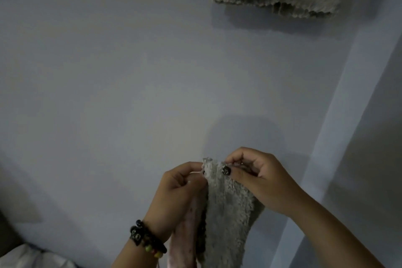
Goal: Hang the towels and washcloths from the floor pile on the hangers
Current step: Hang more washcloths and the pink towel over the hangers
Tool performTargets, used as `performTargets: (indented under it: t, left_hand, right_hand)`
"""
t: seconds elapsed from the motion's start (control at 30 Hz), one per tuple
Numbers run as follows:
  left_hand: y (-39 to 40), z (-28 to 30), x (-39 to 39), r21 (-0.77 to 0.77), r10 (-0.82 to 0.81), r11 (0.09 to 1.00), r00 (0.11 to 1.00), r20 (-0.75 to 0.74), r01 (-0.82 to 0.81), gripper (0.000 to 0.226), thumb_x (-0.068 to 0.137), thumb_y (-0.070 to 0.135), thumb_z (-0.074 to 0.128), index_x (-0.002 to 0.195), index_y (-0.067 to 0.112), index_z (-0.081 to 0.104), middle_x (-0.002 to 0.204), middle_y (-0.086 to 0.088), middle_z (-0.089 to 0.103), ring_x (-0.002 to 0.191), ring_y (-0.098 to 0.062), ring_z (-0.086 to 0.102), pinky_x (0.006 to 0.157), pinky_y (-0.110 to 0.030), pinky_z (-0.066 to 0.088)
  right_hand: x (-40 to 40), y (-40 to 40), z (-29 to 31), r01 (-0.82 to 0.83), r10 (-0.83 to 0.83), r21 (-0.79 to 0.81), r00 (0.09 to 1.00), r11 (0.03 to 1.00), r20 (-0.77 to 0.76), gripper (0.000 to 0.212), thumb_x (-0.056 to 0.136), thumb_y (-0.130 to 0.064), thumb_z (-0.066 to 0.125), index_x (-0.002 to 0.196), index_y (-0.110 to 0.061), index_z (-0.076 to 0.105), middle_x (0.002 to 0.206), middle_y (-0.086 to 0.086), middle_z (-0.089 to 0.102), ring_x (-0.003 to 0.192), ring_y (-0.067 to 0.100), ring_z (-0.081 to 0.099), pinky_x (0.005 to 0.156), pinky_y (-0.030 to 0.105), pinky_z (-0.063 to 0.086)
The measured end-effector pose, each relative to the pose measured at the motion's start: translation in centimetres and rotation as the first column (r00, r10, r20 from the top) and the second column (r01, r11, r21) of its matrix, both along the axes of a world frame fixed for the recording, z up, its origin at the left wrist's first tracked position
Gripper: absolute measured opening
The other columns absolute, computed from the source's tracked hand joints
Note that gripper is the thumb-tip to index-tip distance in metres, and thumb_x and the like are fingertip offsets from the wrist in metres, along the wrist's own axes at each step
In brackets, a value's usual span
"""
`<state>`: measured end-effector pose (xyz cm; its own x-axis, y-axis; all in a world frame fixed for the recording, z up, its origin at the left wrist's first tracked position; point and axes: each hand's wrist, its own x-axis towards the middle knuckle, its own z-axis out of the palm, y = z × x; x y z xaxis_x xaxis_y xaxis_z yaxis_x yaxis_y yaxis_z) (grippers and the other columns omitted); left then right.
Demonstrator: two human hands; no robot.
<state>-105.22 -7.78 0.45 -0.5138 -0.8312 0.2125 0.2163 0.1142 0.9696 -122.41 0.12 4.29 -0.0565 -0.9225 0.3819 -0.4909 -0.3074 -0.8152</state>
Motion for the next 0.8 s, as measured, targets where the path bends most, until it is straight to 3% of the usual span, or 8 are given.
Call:
performTargets:
  t: [0.13, 0.27, 0.37, 0.43, 0.6, 0.67, 0.73, 0.8]
  left_hand:
    - [0.8, 0.7, 0.0, 0.037, -0.073, 0.996, 0.994, -0.082, 0.076, 0.016, 0.082, 0.006, 0.061, 0.085, 0.010, 0.076, 0.094, -0.023, 0.072, 0.088, -0.033, 0.069, 0.081, -0.039, 0.055]
    - [1.1, 0.5, -0.2, 0.068, -0.095, 0.993, 0.992, -0.084, 0.101, 0.028, 0.092, -0.003, 0.049, 0.094, 0.008, 0.075, 0.099, -0.022, 0.072, 0.095, -0.037, 0.068, 0.088, -0.042, 0.053]
    - [1.4, 0.5, -0.3, 0.106, -0.125, 0.984, 0.983, -0.135, 0.140, 0.016, 0.088, 0.006, 0.060, 0.095, 0.005, 0.074, 0.103, -0.023, 0.071, 0.099, -0.037, 0.067, 0.089, -0.041, 0.053]
    - [1.5, 0.4, -0.4, 0.116, -0.166, 0.975, 0.971, -0.174, 0.188, 0.022, 0.083, 0.013, 0.063, 0.099, 0.000, 0.072, 0.105, -0.027, 0.069, 0.100, -0.039, 0.065, 0.091, -0.045, 0.052]
    - [1.7, 0.5, -0.7, -0.029, -0.059, 0.998, 0.996, -0.064, 0.057, 0.007, 0.087, 0.000, 0.064, 0.090, -0.002, 0.070, 0.085, -0.022, 0.072, 0.078, -0.025, 0.068, 0.072, -0.030, 0.055]
    - [1.0, 0.3, -0.7, -0.054, -0.001, 0.999, 1.000, -0.029, 0.000, 0.013, 0.088, -0.007, 0.057, 0.088, 0.000, 0.069, 0.082, -0.023, 0.071, 0.076, -0.025, 0.066, 0.073, -0.032, 0.054]
    - [0.4, 0.5, -0.3, -0.078, 0.010, 0.997, 1.000, -0.006, -0.011, 0.017, 0.090, -0.008, 0.054, 0.086, 0.003, 0.067, 0.076, -0.018, 0.070, 0.074, -0.023, 0.064, 0.072, -0.032, 0.053]
    - [-0.4, 0.6, 0.0, -0.138, -0.017, 0.990, 0.998, 0.058, 0.025, 0.017, 0.091, -0.008, 0.052, 0.086, 0.003, 0.065, 0.072, -0.013, 0.070, 0.071, -0.019, 0.064, 0.069, -0.028, 0.053]
  right_hand:
    - [0.4, -0.1, -0.3, 0.035, -0.035, -0.009, 0.999, 0.999, -0.024, 0.006, 0.089, -0.015, 0.064, 0.086, -0.019, 0.068, 0.072, -0.003, 0.063, 0.059, 0.003, 0.053, 0.058, 0.014, 0.041]
    - [0.2, 0.0, -0.7, 0.143, -0.145, -0.061, 0.988, 0.988, -0.044, 0.008, 0.088, -0.016, 0.065, 0.082, -0.021, 0.066, 0.073, -0.006, 0.065, 0.065, 0.004, 0.059, 0.060, 0.016, 0.044]
    - [0.1, 0.2, -1.0, 0.204, -0.206, -0.088, 0.978, 0.975, -0.021, 0.009, 0.087, -0.017, 0.067, 0.080, -0.022, 0.066, 0.073, -0.005, 0.066, 0.068, 0.008, 0.062, 0.062, 0.018, 0.046]
    - [0.0, 0.3, -1.0, 0.234, -0.237, -0.102, 0.971, 0.967, -0.016, 0.009, 0.086, -0.018, 0.069, 0.078, -0.021, 0.066, 0.070, -0.005, 0.067, 0.065, 0.008, 0.062, 0.059, 0.017, 0.046]
    - [0.1, 0.8, -1.2, 0.243, -0.245, -0.081, 0.969, 0.967, -0.017, 0.007, 0.084, -0.017, 0.070, 0.078, -0.019, 0.068, 0.069, -0.009, 0.068, 0.064, 0.003, 0.063, 0.060, 0.014, 0.044]
    - [-0.2, 0.9, -1.4, 0.216, -0.216, -0.018, 0.975, 0.976, -0.052, 0.006, 0.086, -0.021, 0.069, 0.080, -0.020, 0.066, 0.068, -0.009, 0.067, 0.063, 0.003, 0.061, 0.059, 0.016, 0.043]
    - [-0.9, 1.0, -1.6, 0.202, -0.191, 0.081, 0.973, 0.976, -0.129, 0.009, 0.087, -0.030, 0.068, 0.081, -0.024, 0.064, 0.072, -0.003, 0.068, 0.067, 0.013, 0.064, 0.062, 0.028, 0.047]
    - [-1.9, 1.1, -1.7, 0.214, -0.164, 0.132, 0.936, 0.968, -0.311, 0.018, 0.088, -0.038, 0.065, 0.075, -0.027, 0.060, 0.066, 0.000, 0.062, 0.061, 0.017, 0.060, 0.057, 0.034, 0.043]
